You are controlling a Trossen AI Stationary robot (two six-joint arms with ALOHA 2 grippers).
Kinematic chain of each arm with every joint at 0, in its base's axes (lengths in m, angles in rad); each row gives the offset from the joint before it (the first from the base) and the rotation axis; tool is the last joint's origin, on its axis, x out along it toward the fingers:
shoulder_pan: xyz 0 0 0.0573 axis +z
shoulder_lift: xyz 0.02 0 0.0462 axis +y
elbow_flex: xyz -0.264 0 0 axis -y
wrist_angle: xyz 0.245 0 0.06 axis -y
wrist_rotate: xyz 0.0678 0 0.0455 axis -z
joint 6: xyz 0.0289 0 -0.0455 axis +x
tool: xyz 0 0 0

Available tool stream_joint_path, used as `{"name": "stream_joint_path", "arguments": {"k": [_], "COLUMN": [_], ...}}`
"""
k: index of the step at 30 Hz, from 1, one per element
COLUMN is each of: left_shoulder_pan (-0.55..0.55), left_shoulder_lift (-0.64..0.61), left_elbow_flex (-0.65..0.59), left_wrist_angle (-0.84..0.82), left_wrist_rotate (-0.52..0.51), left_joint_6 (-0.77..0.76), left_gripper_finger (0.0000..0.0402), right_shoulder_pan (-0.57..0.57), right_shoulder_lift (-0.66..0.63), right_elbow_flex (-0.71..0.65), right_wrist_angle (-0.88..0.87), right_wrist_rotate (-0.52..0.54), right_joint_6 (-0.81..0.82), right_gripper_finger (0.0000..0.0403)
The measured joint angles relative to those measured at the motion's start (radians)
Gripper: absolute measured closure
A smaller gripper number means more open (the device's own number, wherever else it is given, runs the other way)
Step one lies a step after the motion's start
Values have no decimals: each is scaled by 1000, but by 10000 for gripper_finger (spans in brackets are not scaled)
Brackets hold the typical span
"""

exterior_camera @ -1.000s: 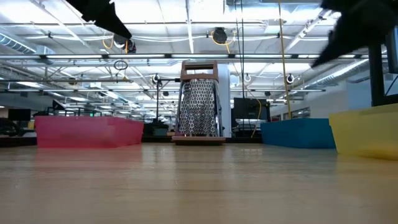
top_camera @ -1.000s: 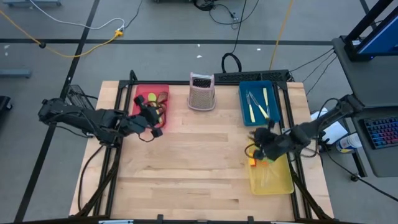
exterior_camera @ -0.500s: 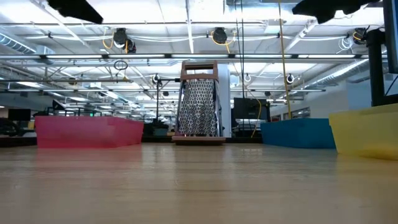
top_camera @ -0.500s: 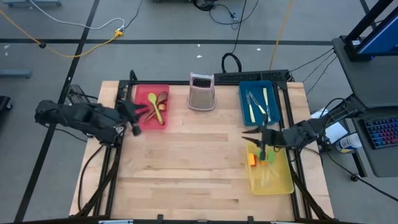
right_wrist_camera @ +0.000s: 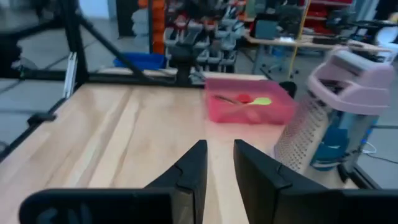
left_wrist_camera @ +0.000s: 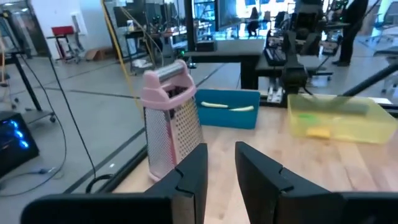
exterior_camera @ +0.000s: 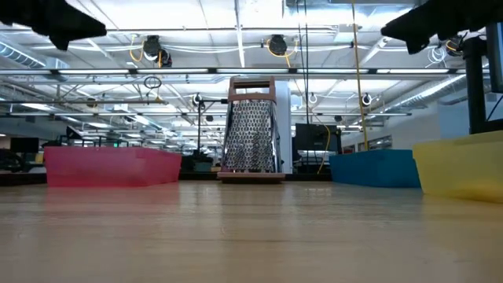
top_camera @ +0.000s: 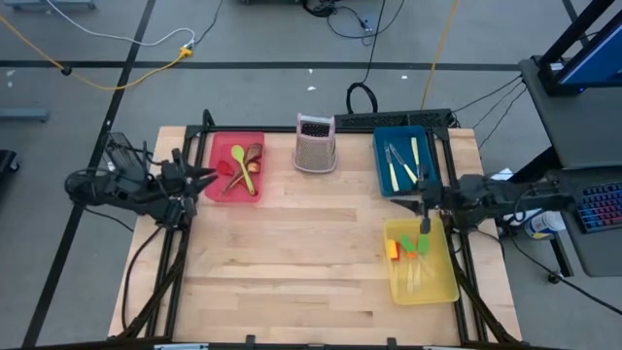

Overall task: Pick & Place Kitchen Items
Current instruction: Return to Home Position

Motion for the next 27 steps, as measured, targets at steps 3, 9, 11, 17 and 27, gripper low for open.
{"name": "stream_joint_path", "arguments": {"k": [3,9,11,17,27], "left_shoulder_pan": [0,2,2,2,40], "left_shoulder_lift": [-63,-130,-126,-131,-130], "left_elbow_flex": [-62,-220,-262,-409,-519], "left_wrist_angle": [24,229,303,502,586], "left_wrist_rotate": [0,7,20,65,134], "left_joint_6": [-20,41,50,53,150], "left_gripper_finger": [314,314,314,314,314], "right_shoulder_pan": [-40,-58,-58,-58,-60], "right_shoulder_lift": [-69,-213,-267,-406,-406], "right_elbow_flex": [-22,-69,-96,-161,-171], "right_wrist_angle": [-11,-56,-62,-77,-165], "right_wrist_rotate": [-30,-33,-34,-127,-136], "right_joint_6": [7,-8,-4,26,62], "right_gripper_finger": [332,332,332,332,332]}}
